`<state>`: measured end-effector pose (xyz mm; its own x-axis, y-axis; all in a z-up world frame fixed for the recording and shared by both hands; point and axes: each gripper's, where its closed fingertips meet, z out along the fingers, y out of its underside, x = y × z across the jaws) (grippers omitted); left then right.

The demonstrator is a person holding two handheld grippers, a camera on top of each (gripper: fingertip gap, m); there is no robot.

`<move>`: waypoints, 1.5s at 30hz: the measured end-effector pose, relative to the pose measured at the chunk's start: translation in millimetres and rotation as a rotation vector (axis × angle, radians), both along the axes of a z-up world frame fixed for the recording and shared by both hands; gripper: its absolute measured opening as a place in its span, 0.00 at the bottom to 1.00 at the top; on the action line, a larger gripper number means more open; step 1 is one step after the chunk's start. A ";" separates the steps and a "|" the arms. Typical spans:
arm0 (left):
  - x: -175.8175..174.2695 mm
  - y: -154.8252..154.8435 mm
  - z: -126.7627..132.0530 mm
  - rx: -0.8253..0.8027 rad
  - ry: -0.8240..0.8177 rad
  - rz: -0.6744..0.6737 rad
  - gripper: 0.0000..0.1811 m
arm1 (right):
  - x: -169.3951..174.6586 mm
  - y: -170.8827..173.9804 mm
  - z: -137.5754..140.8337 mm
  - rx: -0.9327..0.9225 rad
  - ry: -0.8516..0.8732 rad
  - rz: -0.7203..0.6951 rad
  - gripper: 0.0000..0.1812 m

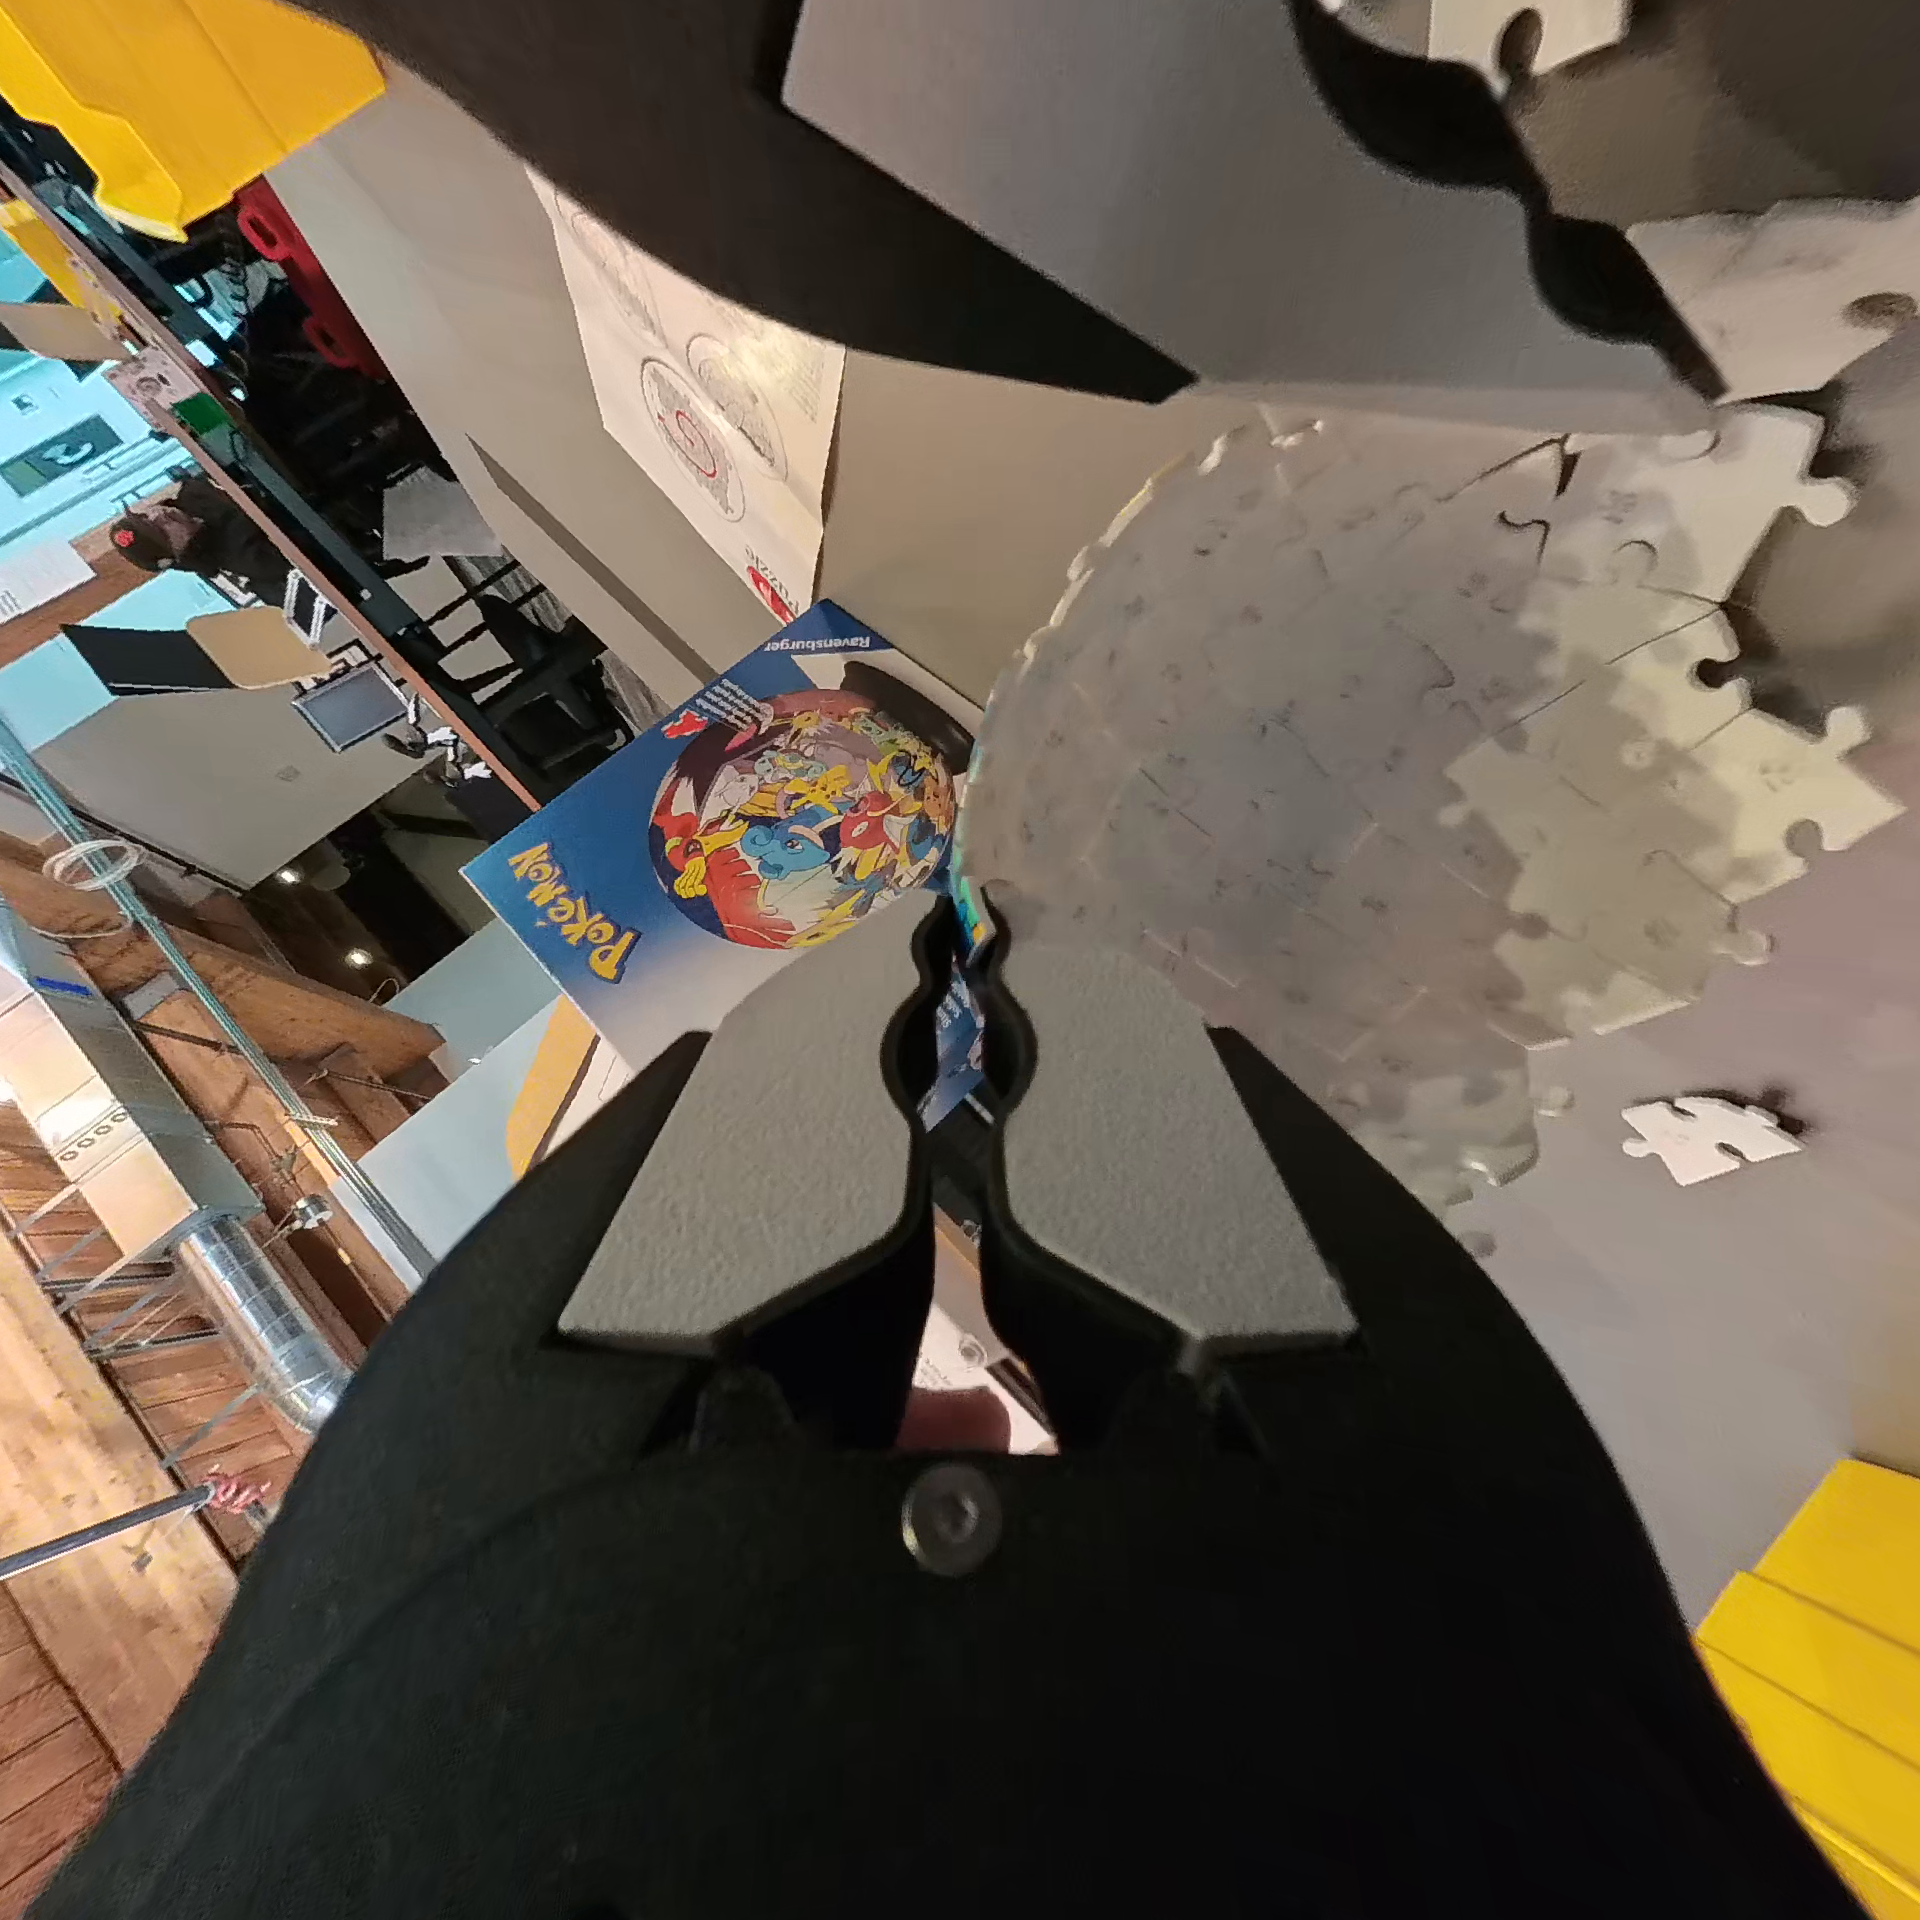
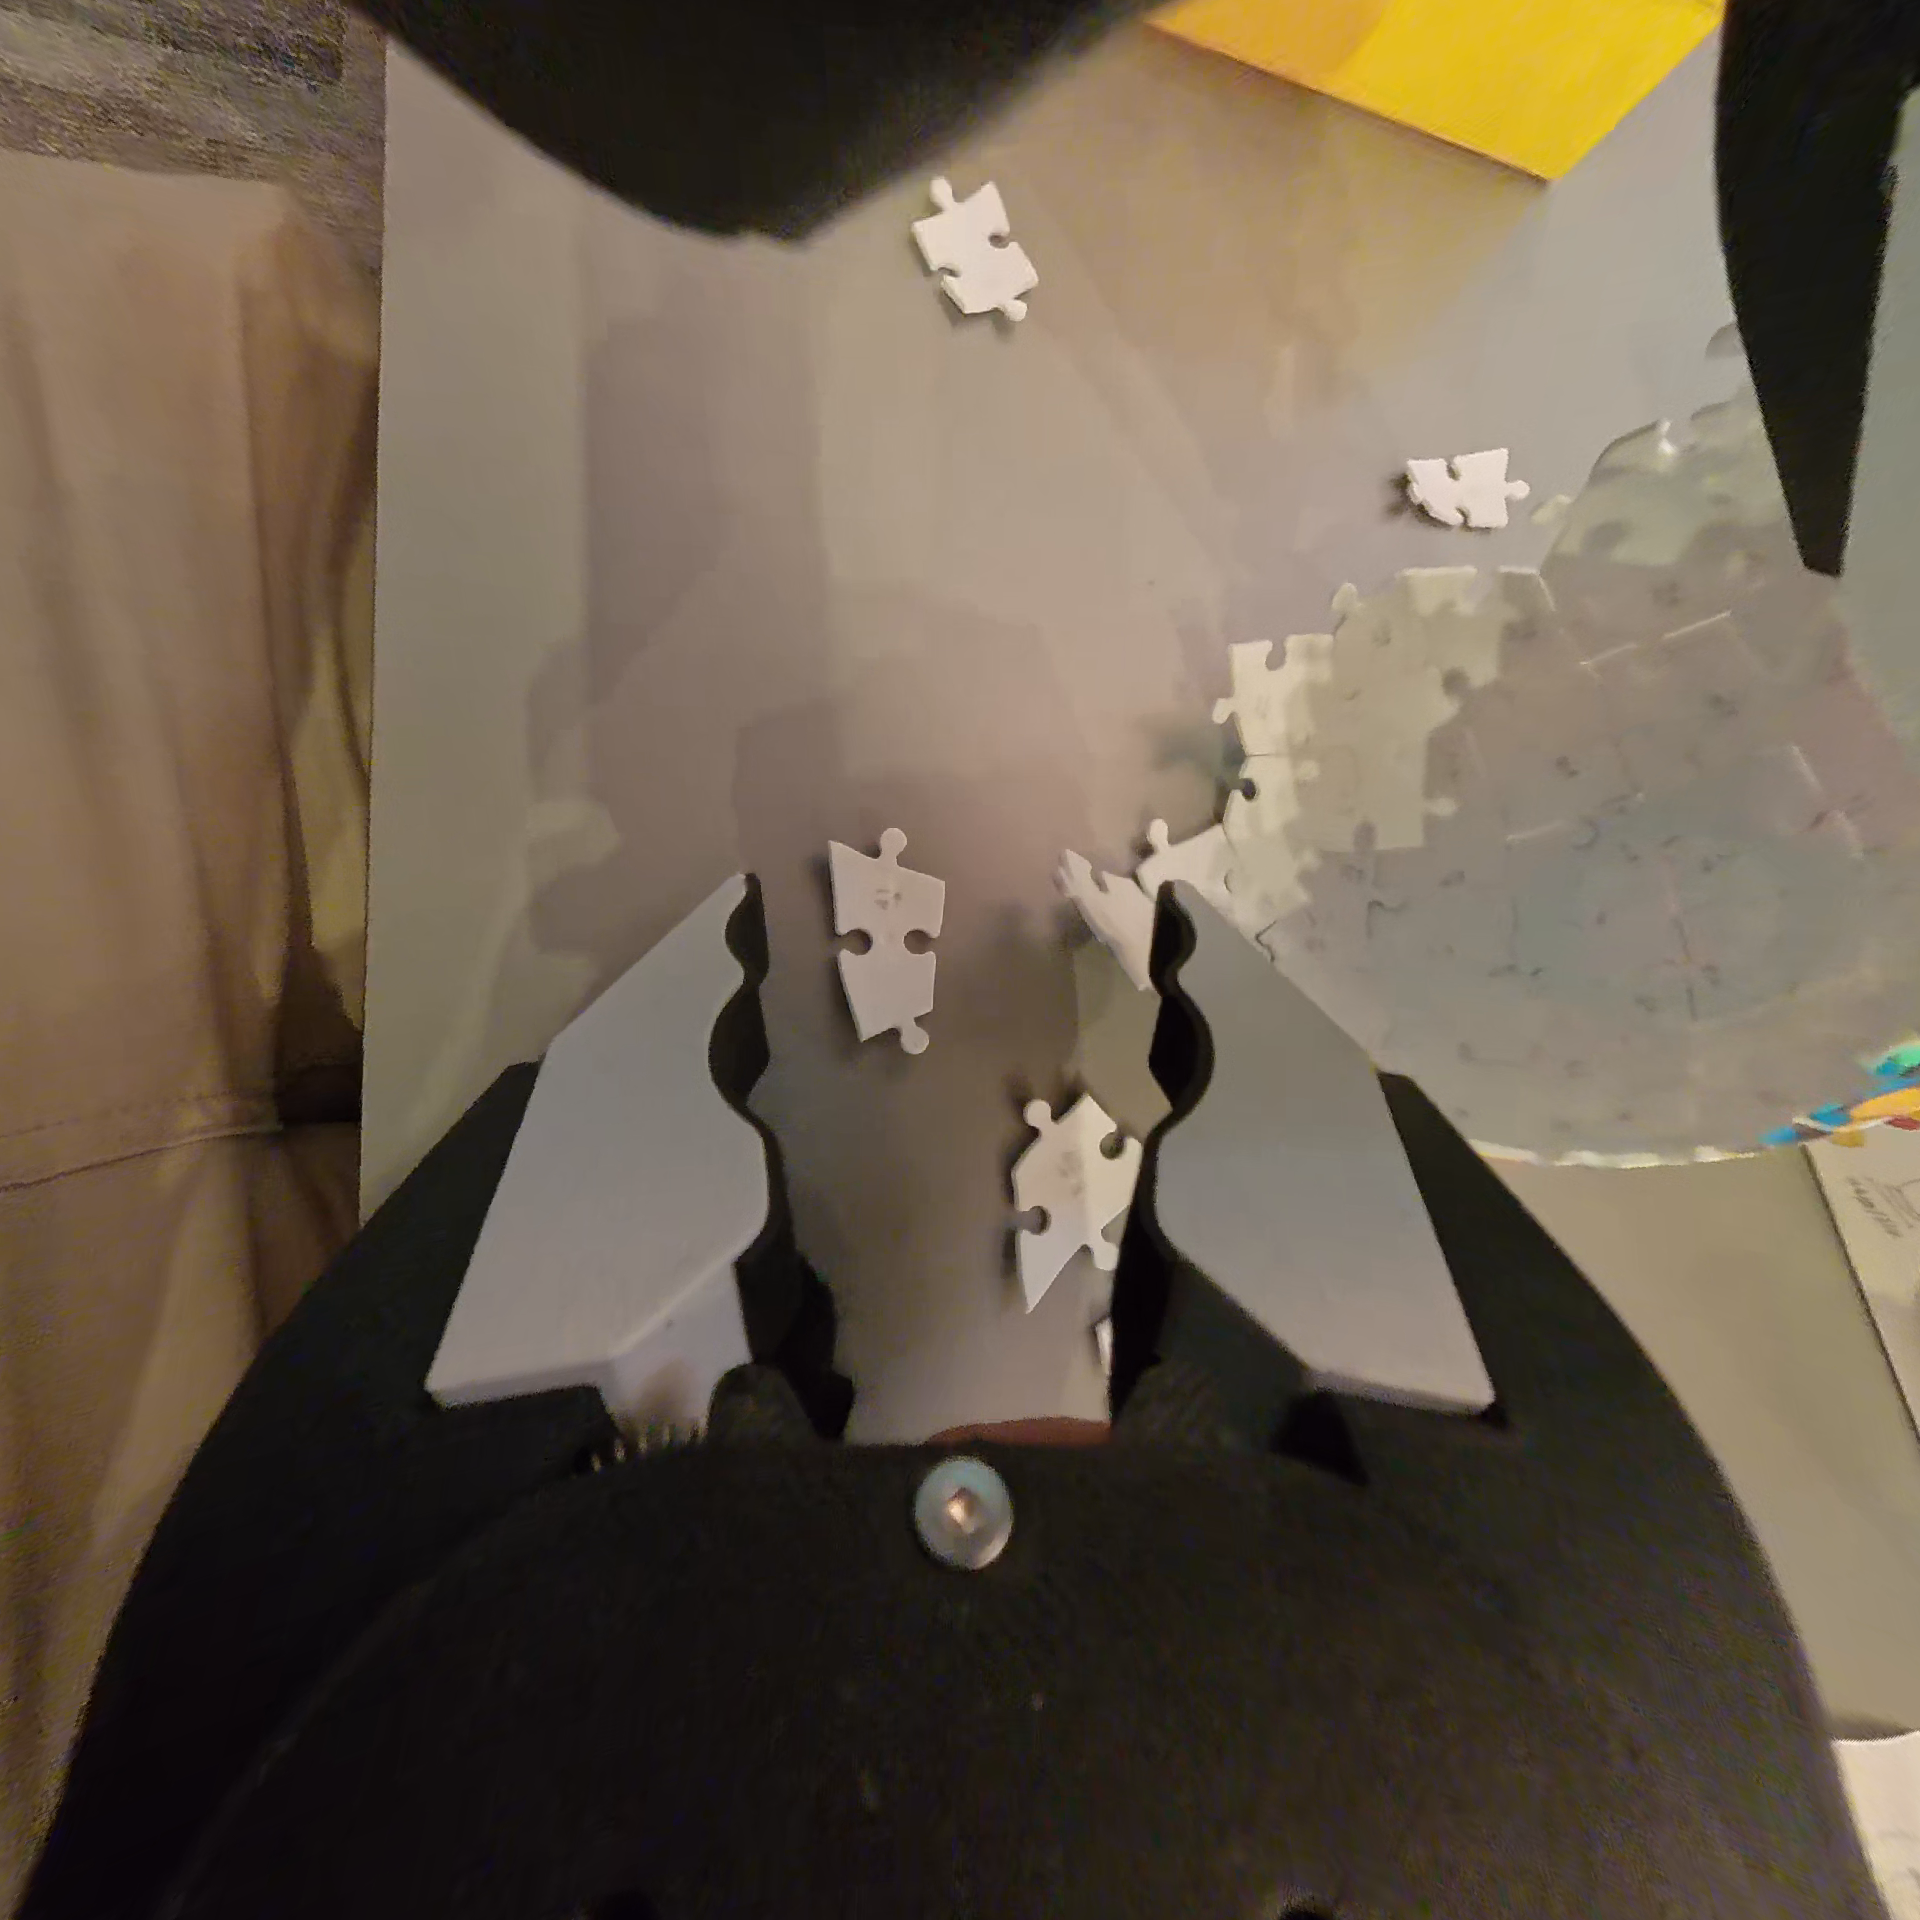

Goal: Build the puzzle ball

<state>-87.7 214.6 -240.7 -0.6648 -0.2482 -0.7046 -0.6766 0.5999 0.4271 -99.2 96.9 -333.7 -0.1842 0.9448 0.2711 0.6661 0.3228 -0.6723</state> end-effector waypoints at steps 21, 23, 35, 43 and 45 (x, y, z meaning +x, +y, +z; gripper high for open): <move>1.0 -3.8 -3.1 0.042 0.006 0.010 0.01 | -4.4 7.1 -9.3 -0.116 -0.025 -0.025 0.50; 1.2 -5.1 -4.0 0.045 0.011 0.006 0.01 | -5.3 4.6 -12.4 -0.124 -0.039 -0.010 0.52; 1.1 -6.5 -4.3 0.056 0.003 0.025 0.01 | -0.2 -0.5 -10.2 -0.184 -0.039 0.019 0.55; -0.7 -7.0 -3.6 0.058 -0.006 0.049 0.01 | 13.7 -9.0 3.2 -0.209 -0.016 0.070 0.48; -0.4 -8.3 -4.7 0.048 -0.007 0.050 0.01 | 17.2 -13.6 3.1 -0.227 -0.023 0.091 0.48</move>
<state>-88.1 206.3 -245.3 -0.6474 -0.2463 -0.7213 -0.7083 0.5441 0.4499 -82.0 83.3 -330.6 -0.2752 0.9602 0.0481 0.6572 0.2244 -0.7195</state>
